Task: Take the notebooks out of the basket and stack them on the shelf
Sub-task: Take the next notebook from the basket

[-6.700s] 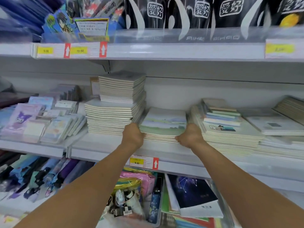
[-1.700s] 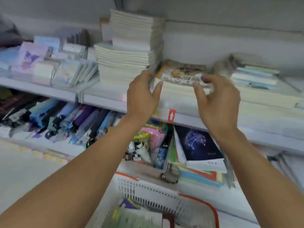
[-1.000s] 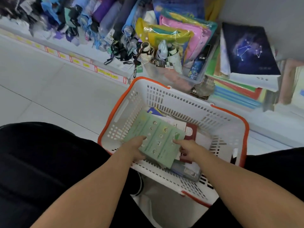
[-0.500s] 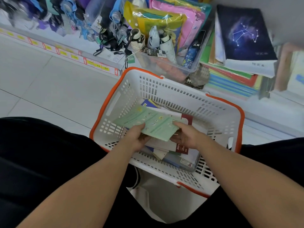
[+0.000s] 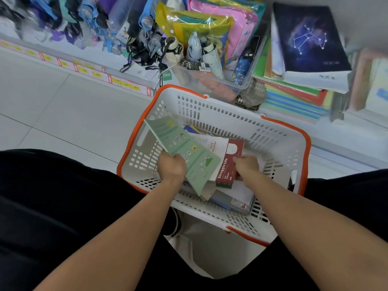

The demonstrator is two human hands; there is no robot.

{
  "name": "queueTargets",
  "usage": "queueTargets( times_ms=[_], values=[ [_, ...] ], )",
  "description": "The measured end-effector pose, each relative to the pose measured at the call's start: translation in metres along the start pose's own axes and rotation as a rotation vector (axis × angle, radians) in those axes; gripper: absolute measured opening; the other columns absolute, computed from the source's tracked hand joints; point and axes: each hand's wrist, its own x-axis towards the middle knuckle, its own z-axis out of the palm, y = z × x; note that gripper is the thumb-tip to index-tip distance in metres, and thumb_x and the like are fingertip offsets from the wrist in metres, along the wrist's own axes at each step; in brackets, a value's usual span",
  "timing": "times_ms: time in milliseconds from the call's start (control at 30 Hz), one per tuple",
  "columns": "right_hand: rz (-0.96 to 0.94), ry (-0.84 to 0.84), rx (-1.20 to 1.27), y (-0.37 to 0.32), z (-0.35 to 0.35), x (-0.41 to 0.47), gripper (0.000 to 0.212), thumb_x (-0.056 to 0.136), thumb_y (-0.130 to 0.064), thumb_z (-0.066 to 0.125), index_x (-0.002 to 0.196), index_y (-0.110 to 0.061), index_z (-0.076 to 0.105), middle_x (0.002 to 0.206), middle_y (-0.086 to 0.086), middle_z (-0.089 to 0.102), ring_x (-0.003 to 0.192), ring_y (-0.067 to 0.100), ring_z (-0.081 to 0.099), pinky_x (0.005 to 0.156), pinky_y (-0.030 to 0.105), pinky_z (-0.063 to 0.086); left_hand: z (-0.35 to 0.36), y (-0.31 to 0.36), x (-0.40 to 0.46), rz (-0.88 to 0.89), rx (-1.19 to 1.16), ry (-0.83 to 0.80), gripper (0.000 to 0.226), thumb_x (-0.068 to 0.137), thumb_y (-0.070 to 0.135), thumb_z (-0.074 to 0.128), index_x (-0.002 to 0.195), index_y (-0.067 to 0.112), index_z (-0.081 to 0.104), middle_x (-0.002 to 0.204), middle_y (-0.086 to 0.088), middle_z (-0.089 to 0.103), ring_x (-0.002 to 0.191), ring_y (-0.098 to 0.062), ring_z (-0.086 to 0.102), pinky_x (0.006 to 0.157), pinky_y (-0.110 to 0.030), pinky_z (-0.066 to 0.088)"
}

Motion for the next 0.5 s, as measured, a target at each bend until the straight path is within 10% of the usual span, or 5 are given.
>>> queueTargets(
  times_ms=[267,400,500],
  values=[
    [-0.471,0.015,-0.051,-0.102,-0.057,-0.100,0.016,0.089,-0.014,0.054,0.074,-0.020,0.053,0.073,0.009,0.067,0.066,0.030,0.069,0.057,0.043,0.060,-0.018,0.035,0.007,0.060,-0.235,0.003,0.020,0.095,0.014,0.046,0.101,0.010,0.064,0.089,-0.003,0.067,0.081,-0.022,0.066,0.058,-0.027,0.050],
    [-1.124,0.232,-0.489,-0.128,-0.094,-0.148,0.006,0.086,-0.018,0.048,0.090,-0.019,0.052,0.063,0.005,0.057,0.057,0.032,0.056,0.055,0.041,0.049,-0.039,0.063,0.002,0.380,-0.006,-0.047,0.023,0.091,0.033,0.047,0.087,0.017,0.063,0.076,0.002,0.064,0.070,-0.018,0.062,0.059,-0.028,0.049],
    [-1.457,0.218,-0.996,-0.120,-0.084,-0.195,0.024,0.077,-0.006,0.059,0.100,-0.013,0.053,0.061,0.004,0.055,0.047,0.027,0.049,0.037,0.025,0.029,-0.047,0.081,-0.001,0.256,-0.164,-0.301,0.022,0.089,0.026,0.052,0.098,0.014,0.068,0.093,-0.009,0.073,0.081,-0.027,0.070,0.067,-0.036,0.057]
  ],
)
